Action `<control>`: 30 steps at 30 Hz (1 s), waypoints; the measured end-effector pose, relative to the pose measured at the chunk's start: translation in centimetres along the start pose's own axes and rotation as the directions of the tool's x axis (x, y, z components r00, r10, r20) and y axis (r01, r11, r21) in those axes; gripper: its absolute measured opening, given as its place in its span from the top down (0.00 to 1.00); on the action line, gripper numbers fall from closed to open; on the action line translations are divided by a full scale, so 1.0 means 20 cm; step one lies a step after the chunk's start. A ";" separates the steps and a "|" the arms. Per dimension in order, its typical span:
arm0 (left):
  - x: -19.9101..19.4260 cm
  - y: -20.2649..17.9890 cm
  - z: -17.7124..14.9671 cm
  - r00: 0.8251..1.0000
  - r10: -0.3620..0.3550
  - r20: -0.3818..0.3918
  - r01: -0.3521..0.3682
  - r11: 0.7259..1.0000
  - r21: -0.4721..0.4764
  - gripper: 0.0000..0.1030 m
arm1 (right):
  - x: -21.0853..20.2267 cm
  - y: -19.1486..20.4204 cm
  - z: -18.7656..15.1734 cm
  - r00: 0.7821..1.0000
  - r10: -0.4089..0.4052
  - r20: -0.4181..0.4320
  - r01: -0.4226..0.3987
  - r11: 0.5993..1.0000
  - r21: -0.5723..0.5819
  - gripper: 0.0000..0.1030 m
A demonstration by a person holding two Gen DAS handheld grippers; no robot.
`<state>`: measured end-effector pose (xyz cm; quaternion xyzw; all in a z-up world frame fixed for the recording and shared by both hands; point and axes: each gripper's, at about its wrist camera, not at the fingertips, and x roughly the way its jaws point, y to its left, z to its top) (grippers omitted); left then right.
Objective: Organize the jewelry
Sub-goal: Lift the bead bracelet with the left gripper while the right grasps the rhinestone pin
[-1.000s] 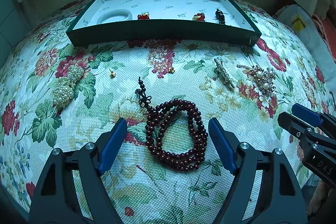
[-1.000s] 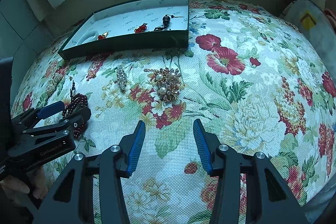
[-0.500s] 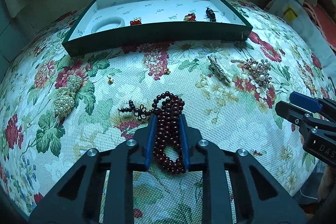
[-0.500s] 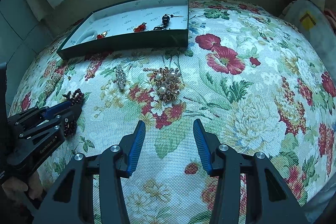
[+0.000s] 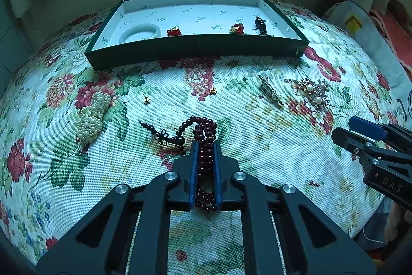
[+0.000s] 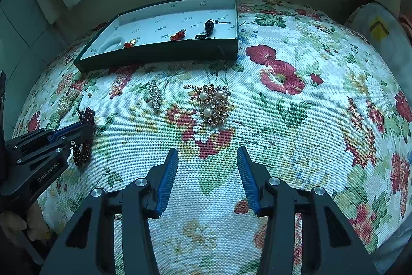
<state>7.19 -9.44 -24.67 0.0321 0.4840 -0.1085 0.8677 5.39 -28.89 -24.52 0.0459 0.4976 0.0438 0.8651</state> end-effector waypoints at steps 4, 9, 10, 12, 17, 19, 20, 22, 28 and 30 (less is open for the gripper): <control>-0.03 0.04 0.00 1.000 -0.003 0.010 0.003 1.000 -0.016 0.90 | 0.00 0.03 0.00 1.000 0.005 -0.001 -0.005 1.000 -0.008 0.54; -0.07 0.11 0.01 1.000 -0.001 0.024 0.002 0.999 -0.036 0.90 | 0.03 0.10 0.02 1.000 0.018 -0.006 -0.018 0.999 -0.028 0.54; -0.08 0.13 0.01 1.000 0.001 0.028 0.000 0.999 -0.039 0.90 | 0.03 0.12 0.02 1.000 0.021 -0.006 -0.021 0.999 -0.033 0.54; -0.09 0.16 0.01 1.000 0.006 0.028 -0.005 0.999 -0.043 0.90 | 0.05 0.16 0.04 1.000 0.028 -0.006 -0.028 0.999 -0.042 0.54; -0.10 0.24 0.02 0.999 0.017 0.029 -0.016 0.998 -0.063 0.90 | 0.09 0.25 0.10 0.999 0.043 0.002 -0.043 0.996 -0.073 0.54; -0.10 0.28 0.03 0.999 0.021 0.031 -0.019 0.997 -0.074 0.90 | 0.12 0.29 0.13 0.999 0.043 0.007 -0.042 0.995 -0.091 0.54; -0.10 0.29 0.03 0.999 0.023 0.031 -0.020 0.997 -0.080 0.90 | 0.13 0.30 0.14 0.999 0.042 0.009 -0.041 0.994 -0.099 0.54; -0.10 0.32 0.04 0.999 0.026 0.032 -0.023 0.996 -0.090 0.90 | 0.16 0.32 0.17 0.999 0.040 0.011 -0.038 0.993 -0.109 0.54; -0.08 0.41 0.08 0.999 0.035 0.040 -0.030 0.993 -0.111 0.90 | 0.22 0.37 0.25 0.999 0.022 0.023 -0.019 0.991 -0.132 0.55; -0.08 0.43 0.09 0.998 0.038 0.041 -0.033 0.993 -0.117 0.90 | 0.24 0.38 0.26 1.000 0.012 0.024 -0.009 0.990 -0.138 0.55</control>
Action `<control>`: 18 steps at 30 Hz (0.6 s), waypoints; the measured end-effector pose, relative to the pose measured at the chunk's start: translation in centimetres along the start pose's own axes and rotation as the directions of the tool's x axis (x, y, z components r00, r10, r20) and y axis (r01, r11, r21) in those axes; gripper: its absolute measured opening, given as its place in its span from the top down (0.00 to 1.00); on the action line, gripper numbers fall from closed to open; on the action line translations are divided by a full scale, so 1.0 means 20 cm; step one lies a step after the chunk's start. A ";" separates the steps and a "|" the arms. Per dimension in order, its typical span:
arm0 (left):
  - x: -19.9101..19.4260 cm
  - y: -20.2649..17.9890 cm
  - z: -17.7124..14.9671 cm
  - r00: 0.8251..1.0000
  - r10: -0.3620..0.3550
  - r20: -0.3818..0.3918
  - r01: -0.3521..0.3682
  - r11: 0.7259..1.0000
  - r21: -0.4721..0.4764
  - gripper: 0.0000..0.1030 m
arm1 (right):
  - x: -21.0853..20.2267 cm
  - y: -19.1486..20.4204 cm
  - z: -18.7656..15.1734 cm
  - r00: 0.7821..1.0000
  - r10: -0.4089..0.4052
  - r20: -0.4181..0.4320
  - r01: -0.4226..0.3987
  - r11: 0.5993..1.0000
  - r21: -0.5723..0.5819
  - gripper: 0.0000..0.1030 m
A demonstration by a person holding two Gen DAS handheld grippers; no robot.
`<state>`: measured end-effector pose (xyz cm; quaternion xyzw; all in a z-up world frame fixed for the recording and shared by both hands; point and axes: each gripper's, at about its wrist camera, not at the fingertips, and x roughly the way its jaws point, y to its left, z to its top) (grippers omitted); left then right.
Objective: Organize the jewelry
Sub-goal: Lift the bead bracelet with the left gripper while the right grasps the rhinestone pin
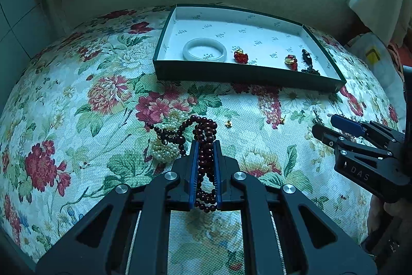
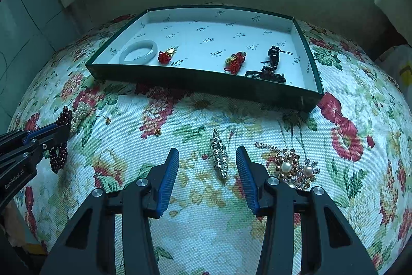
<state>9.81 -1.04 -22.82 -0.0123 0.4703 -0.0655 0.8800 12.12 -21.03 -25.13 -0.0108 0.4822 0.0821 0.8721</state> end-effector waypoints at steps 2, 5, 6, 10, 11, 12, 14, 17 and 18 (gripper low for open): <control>0.01 0.02 0.01 1.000 0.000 -0.001 0.000 1.000 -0.004 0.90 | 0.02 0.00 0.01 1.000 -0.007 -0.002 0.007 1.000 -0.002 0.57; 0.01 0.03 0.02 1.000 0.000 -0.002 0.000 1.000 -0.006 0.90 | 0.06 -0.01 0.02 1.000 -0.012 -0.020 0.012 1.000 0.002 0.63; 0.02 0.04 0.02 1.000 -0.002 -0.002 0.002 1.000 -0.008 0.90 | 0.07 -0.01 0.01 1.000 -0.014 -0.022 0.014 1.000 0.002 0.66; 0.03 0.04 0.03 1.000 -0.006 -0.007 0.006 1.000 -0.010 0.90 | 0.08 -0.02 0.02 1.000 -0.020 -0.014 0.020 1.000 0.003 0.73; 0.04 0.04 0.03 1.000 -0.007 -0.009 0.006 1.000 -0.010 0.90 | 0.08 -0.02 0.02 1.000 -0.019 -0.013 0.019 1.000 0.008 0.76; 0.04 0.04 0.03 1.000 -0.008 -0.011 0.007 1.000 -0.010 0.90 | 0.08 -0.03 0.02 1.000 -0.019 -0.011 0.019 1.000 0.010 0.79; 0.04 0.04 0.03 1.000 -0.007 -0.011 0.007 1.000 -0.009 0.90 | 0.08 -0.02 0.02 1.000 -0.010 -0.007 0.010 1.000 0.012 0.86; 0.05 0.04 0.03 1.000 -0.008 -0.011 0.007 1.000 -0.010 0.90 | 0.07 -0.02 0.01 1.000 -0.013 0.002 0.013 1.000 0.010 0.86; 0.05 0.04 0.03 1.000 -0.007 -0.012 0.007 1.000 -0.012 0.90 | 0.07 -0.02 0.01 1.000 -0.013 0.004 0.013 1.000 0.013 0.87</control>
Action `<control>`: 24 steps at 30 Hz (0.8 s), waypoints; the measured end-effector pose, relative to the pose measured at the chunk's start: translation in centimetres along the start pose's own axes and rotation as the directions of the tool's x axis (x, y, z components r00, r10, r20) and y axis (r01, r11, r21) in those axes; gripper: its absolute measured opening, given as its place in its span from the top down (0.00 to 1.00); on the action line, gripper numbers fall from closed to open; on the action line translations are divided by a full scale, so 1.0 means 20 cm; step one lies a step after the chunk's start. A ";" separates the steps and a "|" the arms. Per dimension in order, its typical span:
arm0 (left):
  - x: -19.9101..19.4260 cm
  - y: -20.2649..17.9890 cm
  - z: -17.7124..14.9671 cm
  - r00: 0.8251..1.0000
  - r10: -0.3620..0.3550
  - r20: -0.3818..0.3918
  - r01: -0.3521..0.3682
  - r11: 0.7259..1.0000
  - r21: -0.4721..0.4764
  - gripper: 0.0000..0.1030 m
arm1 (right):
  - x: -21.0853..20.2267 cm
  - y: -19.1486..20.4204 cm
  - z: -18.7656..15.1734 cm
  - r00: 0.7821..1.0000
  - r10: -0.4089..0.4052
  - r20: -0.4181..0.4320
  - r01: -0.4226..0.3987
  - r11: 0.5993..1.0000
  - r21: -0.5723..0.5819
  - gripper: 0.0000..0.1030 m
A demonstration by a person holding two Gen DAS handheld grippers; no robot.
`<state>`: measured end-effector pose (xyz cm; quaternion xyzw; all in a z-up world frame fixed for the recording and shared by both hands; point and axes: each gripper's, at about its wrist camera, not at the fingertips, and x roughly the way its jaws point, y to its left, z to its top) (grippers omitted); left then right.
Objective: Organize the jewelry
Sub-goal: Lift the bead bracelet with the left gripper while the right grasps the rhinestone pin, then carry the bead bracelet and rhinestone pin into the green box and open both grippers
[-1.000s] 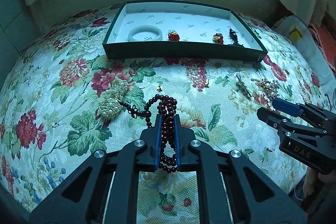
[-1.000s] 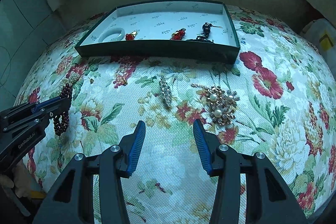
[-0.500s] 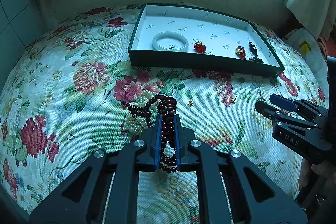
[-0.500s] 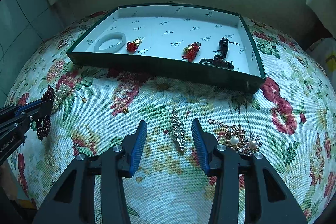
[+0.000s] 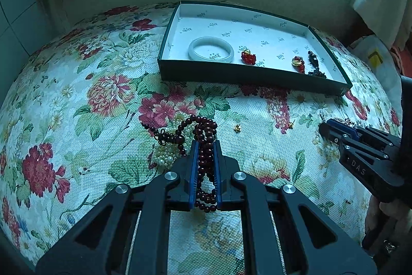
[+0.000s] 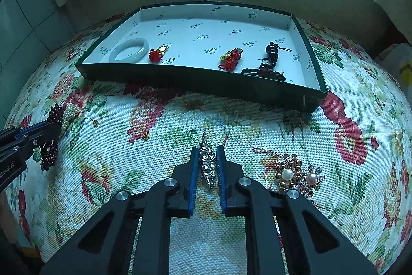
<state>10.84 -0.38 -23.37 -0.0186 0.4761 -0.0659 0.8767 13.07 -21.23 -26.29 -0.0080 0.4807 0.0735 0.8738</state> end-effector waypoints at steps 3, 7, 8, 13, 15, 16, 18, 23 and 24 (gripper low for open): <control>0.00 0.00 0.00 1.000 0.000 0.002 0.000 1.000 0.002 0.90 | -0.01 0.00 -0.01 1.000 0.001 0.001 -0.001 1.000 0.008 0.87; -0.01 -0.02 0.01 1.000 -0.008 0.011 0.007 1.000 0.006 0.90 | -0.05 -0.01 -0.02 1.000 0.006 0.013 -0.006 1.000 0.018 0.87; -0.02 -0.02 0.01 1.000 -0.011 0.013 0.010 1.000 0.008 0.90 | -0.06 -0.01 -0.02 1.000 0.008 0.019 -0.008 1.000 0.020 0.87; -0.07 -0.06 0.06 0.999 -0.025 0.041 0.024 0.999 0.024 0.90 | -0.15 -0.01 0.01 0.998 0.019 0.059 -0.020 0.999 0.025 0.87; -0.09 -0.09 0.09 0.998 -0.033 0.057 0.031 0.999 0.035 0.90 | -0.18 -0.01 0.04 0.997 0.023 0.079 -0.025 0.999 0.024 0.87; -0.10 -0.10 0.10 0.997 -0.036 0.065 0.034 0.999 0.041 0.90 | -0.20 -0.01 0.06 0.996 0.027 0.090 -0.029 0.999 0.024 0.87; -0.11 -0.12 0.14 0.996 -0.045 0.079 0.041 0.998 0.053 0.90 | -0.22 -0.02 0.10 0.994 0.032 0.109 -0.035 0.999 0.024 0.87; -0.10 -0.17 0.27 0.991 -0.059 0.117 0.049 0.995 0.086 0.90 | -0.22 -0.03 0.22 0.988 0.027 0.151 -0.032 0.999 0.025 0.87; -0.09 -0.18 0.30 0.990 -0.058 0.127 0.046 0.995 0.093 0.90 | -0.21 -0.04 0.24 0.987 0.025 0.158 -0.030 0.999 0.028 0.87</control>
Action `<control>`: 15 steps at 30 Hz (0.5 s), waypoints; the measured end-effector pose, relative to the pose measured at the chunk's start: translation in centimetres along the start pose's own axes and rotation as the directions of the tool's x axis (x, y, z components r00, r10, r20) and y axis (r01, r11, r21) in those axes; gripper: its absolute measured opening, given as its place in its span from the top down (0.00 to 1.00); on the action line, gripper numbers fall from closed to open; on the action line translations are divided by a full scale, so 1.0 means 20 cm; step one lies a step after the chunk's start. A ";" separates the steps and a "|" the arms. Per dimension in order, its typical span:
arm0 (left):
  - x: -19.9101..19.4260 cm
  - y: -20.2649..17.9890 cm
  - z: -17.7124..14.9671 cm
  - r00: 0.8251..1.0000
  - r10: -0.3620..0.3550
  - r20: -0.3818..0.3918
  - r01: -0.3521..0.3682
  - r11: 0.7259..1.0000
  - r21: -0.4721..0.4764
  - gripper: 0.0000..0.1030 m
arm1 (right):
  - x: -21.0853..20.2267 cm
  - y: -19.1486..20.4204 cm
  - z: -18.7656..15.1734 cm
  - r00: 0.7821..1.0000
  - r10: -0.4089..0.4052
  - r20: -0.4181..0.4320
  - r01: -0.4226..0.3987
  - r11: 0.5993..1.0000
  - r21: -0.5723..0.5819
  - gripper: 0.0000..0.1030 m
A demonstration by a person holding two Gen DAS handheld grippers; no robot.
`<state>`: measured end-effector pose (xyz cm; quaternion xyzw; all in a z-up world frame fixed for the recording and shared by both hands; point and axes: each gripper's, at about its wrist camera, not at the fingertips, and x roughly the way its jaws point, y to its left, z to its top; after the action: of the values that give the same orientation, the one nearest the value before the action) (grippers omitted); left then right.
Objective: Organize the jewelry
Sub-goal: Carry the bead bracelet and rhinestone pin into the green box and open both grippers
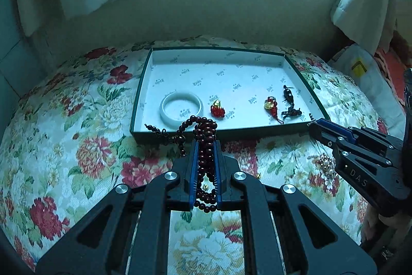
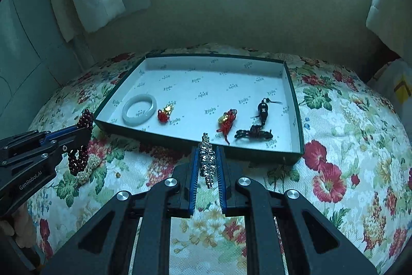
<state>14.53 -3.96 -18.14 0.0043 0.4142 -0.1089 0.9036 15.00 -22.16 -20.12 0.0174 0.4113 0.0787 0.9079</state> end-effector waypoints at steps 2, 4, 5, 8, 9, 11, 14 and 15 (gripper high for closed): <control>0.03 -0.01 0.07 1.000 0.001 0.013 -0.002 1.000 0.011 0.90 | 0.03 -0.02 0.05 1.000 -0.002 0.011 0.002 1.000 0.006 0.87; 0.08 -0.02 0.13 1.000 -0.008 0.017 0.008 1.000 0.010 0.90 | 0.07 -0.04 0.11 1.000 -0.007 0.018 0.007 1.000 0.011 0.87; 0.10 -0.02 0.16 1.000 -0.008 0.021 0.007 1.000 0.013 0.90 | 0.09 -0.05 0.13 1.000 -0.013 0.023 0.013 1.000 0.010 0.87; 0.18 -0.03 0.25 1.000 0.002 0.028 -0.003 1.000 0.024 0.90 | 0.16 -0.09 0.21 0.999 -0.022 0.033 0.021 1.000 0.018 0.87; 0.21 -0.02 0.27 1.000 0.005 0.030 -0.006 1.000 0.026 0.90 | 0.18 -0.10 0.23 0.999 -0.022 0.034 0.022 1.000 0.022 0.87; 0.28 -0.02 0.31 1.000 0.014 0.022 -0.015 1.000 0.027 0.90 | 0.23 -0.11 0.27 0.999 -0.026 0.035 0.025 0.999 0.024 0.87; 0.39 -0.02 0.36 1.000 0.022 0.006 -0.022 0.999 0.024 0.90 | 0.32 -0.13 0.31 0.999 -0.036 0.020 0.036 0.999 0.016 0.87; 0.43 -0.01 0.37 1.000 0.027 0.002 -0.027 0.999 0.025 0.90 | 0.36 -0.13 0.32 0.999 -0.038 0.013 0.038 0.999 0.016 0.87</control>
<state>25.42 -6.62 -19.68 0.0212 0.4121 -0.1020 0.9052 24.82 -23.45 -21.42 0.0172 0.4060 0.0582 0.9119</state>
